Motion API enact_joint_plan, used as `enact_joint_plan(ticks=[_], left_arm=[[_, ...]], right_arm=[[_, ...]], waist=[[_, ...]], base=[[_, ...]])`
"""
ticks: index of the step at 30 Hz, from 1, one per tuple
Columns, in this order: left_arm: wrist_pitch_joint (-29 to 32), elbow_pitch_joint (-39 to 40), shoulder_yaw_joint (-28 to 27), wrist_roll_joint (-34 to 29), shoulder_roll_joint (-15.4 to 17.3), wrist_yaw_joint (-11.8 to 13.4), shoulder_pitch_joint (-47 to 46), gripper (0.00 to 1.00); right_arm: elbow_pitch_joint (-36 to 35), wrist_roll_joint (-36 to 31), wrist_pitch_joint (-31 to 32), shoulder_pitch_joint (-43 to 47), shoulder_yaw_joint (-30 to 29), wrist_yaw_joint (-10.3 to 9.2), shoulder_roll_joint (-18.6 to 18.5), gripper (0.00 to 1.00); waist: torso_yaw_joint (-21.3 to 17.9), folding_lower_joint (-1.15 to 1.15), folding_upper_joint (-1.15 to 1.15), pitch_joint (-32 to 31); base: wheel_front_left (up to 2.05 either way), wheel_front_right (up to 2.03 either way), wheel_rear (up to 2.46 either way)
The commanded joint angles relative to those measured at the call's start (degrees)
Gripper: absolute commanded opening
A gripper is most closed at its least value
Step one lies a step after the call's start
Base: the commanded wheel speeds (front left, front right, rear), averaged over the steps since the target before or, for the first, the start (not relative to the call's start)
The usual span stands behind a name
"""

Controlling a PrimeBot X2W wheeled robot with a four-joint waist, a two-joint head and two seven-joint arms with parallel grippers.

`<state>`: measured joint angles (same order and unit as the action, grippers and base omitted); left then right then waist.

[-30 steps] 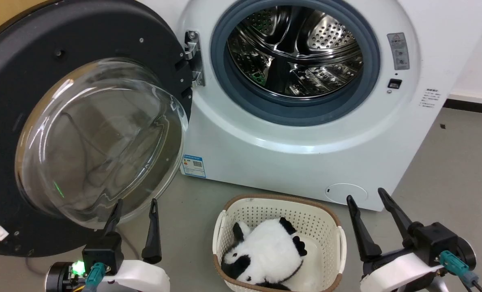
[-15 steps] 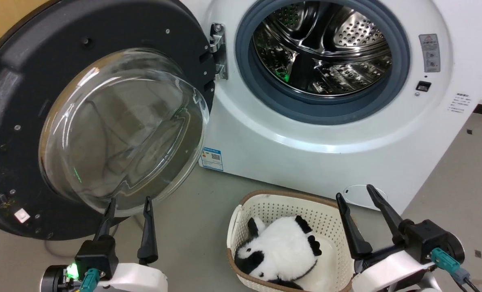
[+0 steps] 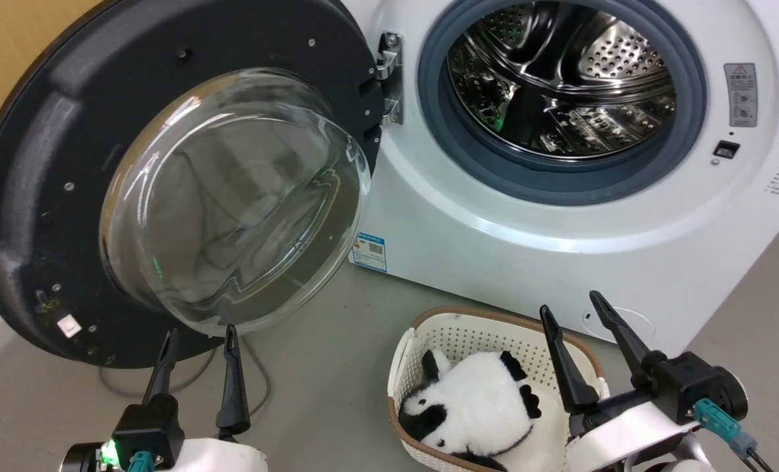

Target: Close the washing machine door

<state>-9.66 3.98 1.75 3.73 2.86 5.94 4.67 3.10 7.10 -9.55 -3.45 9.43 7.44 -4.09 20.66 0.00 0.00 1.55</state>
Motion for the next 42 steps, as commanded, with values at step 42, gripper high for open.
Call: enact_joint_plan(ticks=[42], left_arm=[[-5.3,5.4,0.6,3.6,0.0,5.0,3.4,1.0]], right_arm=[[2.6,5.3,-5.4,-4.0,7.7,0.05,-3.3,1.0]], waist=[[10.9,0.0,0.0,2.3]], base=[[-0.02,-0.02,-0.02]])
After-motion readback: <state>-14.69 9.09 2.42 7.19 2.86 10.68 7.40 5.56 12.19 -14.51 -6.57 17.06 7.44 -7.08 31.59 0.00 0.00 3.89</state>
